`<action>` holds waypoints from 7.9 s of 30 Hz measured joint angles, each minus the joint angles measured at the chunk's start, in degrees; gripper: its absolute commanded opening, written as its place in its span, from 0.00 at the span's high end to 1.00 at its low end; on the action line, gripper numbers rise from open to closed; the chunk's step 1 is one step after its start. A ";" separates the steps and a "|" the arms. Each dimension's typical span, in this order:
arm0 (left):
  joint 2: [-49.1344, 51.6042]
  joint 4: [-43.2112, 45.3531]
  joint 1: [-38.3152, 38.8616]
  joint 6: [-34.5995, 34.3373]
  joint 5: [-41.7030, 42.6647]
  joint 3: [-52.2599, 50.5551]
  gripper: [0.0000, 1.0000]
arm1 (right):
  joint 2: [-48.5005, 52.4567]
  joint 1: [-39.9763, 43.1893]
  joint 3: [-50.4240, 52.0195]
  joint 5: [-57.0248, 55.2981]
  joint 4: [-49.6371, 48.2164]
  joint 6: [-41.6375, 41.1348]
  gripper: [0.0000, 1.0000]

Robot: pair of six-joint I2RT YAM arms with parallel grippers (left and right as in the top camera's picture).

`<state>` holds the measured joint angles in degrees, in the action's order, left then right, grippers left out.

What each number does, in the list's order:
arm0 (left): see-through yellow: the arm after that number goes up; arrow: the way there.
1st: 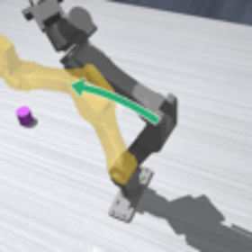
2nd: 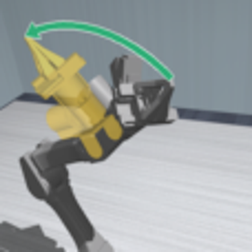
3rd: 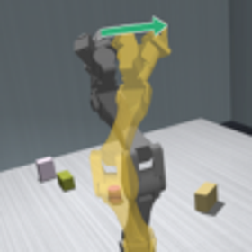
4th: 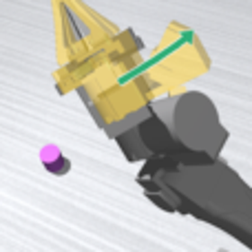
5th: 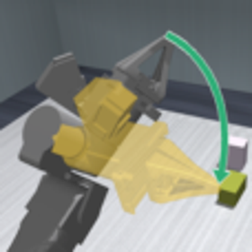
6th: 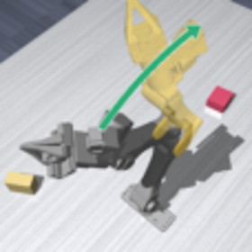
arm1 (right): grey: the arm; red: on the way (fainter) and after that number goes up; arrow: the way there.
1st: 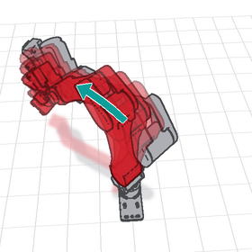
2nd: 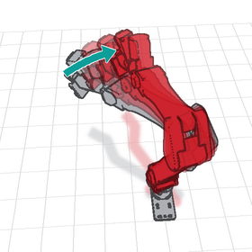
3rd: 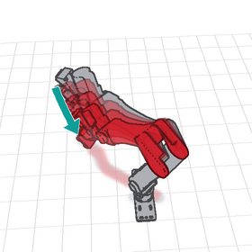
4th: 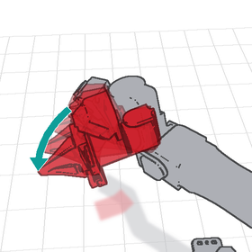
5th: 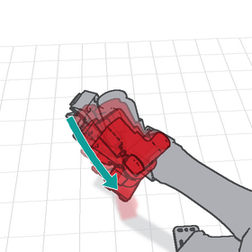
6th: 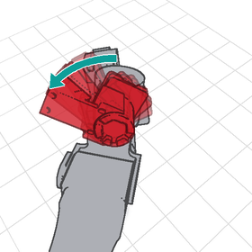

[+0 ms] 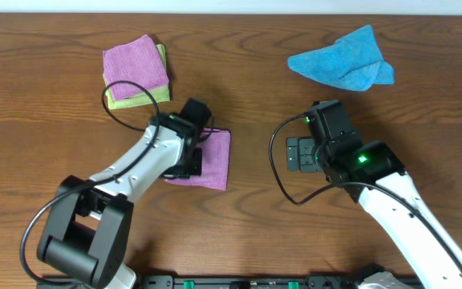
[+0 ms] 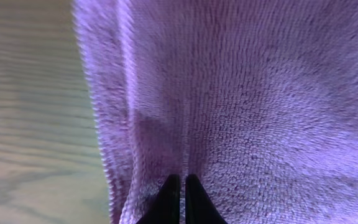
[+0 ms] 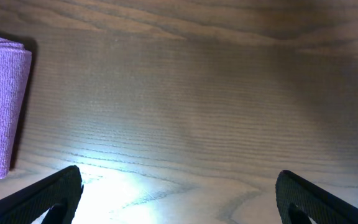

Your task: Fold the cloth

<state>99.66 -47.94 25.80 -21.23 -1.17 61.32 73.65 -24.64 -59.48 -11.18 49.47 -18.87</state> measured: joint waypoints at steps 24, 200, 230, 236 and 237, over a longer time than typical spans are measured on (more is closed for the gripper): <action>0.11 -3.96 1.05 -1.25 0.11 11.26 0.05 | -8.66 -0.02 0.22 4.33 0.33 -2.40 0.01; 0.11 -8.28 1.11 -0.24 2.49 15.06 0.05 | -72.91 12.24 39.74 10.80 5.57 30.58 0.01; 7.65 4.13 -12.41 -30.23 13.16 15.13 0.02 | -72.89 12.24 39.74 11.06 5.60 30.58 0.01; 11.28 10.62 -12.09 -22.18 16.46 15.13 0.13 | -72.89 12.24 39.74 11.21 5.57 30.58 0.01; 11.52 10.62 -12.09 -21.57 16.68 15.13 0.17 | -72.89 12.24 39.74 11.21 5.60 30.58 0.01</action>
<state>111.18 -37.32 13.72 -42.81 15.51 76.44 0.75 -12.40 -19.75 0.03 55.07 11.70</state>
